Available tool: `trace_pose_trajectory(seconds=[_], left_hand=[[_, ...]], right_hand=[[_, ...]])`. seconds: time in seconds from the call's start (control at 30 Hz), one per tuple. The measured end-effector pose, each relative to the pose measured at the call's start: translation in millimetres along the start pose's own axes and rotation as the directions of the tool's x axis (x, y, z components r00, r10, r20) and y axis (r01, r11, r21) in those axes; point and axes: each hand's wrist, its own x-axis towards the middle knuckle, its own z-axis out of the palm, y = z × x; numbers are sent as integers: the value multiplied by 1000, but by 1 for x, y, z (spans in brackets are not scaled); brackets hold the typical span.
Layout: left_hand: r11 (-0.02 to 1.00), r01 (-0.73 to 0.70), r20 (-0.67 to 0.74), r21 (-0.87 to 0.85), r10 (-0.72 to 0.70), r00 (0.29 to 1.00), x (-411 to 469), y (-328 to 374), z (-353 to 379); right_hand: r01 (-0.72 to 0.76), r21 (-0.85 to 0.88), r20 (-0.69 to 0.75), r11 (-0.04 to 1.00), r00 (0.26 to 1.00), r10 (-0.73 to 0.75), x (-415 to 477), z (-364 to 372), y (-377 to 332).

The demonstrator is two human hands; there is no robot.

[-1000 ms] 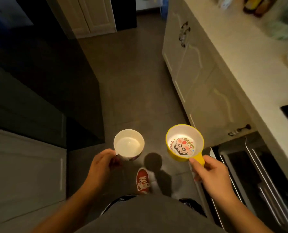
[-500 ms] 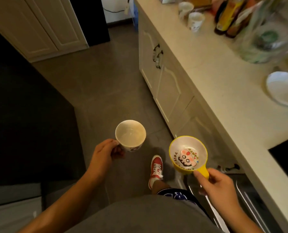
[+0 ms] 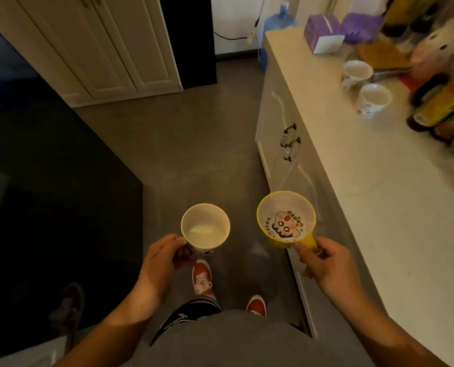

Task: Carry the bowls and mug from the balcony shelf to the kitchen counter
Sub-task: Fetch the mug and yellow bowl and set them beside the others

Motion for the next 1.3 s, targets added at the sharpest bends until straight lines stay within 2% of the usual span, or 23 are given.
trace_pose_trajectory(seconds=[0.2,0.4,0.53,0.73,0.97,1.2,1.3], left_hand=[[991,-55,35,125,51,998,95,29,-22],[984,-50,96,173,34,995,211,79,-34],[979,-32,178,200,-4,984,276,118,-20],[984,-11,324,175,-47,945,363,154,40],[972,-47,471,232,-70,879,445,186,146],[933,-121,616,338,-122,778,497,222,239],[912,-145,679,383,-172,714,511,229,270]], right_hand=[[32,-1,-12,999,999,-32,102,44,-47],[-66,117,-92,991,993,77,163,69,-87],[-135,117,-131,984,980,150,178,64,-105],[-258,130,-249,957,926,284,207,48,-106],[-322,189,-388,928,844,372,273,20,-104],[-389,227,-431,893,782,450,344,-18,-110],[-415,286,-440,864,744,503,360,-30,-115]])
